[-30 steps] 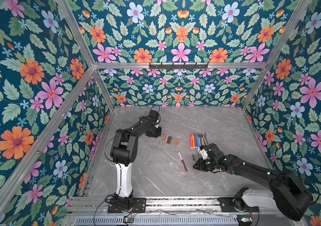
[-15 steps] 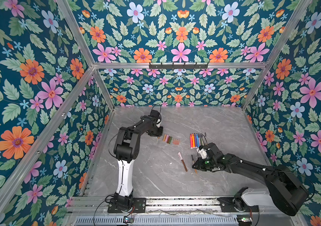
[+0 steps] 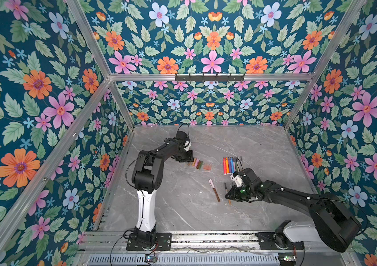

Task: Open the pen caps
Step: 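Lower the tan cap beside the other caps and open the left gripper, then carry the uncapped tan pen to the pen row while the left gripper withdraws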

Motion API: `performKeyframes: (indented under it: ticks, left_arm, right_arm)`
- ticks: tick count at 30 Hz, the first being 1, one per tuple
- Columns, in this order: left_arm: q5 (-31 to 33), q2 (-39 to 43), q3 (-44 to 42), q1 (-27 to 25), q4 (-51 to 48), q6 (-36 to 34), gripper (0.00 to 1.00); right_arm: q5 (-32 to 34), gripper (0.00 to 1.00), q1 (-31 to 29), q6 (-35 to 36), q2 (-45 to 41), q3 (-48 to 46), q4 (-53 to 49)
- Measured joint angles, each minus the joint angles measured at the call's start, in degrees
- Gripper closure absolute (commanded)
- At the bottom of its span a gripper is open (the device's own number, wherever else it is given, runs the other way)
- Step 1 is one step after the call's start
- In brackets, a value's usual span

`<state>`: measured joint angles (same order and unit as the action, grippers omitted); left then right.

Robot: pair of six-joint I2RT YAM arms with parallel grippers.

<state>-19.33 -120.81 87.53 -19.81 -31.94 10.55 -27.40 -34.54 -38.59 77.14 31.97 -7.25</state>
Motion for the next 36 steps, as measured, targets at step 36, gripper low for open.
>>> performKeyframes:
  ticks: [36]
  left_arm:
    - [14.5,55.7,-61.8,-9.3,52.2,14.9,0.61]
  right_arm:
    - [3.7,1.00,1.8,1.0,-8.1,6.1,-10.1]
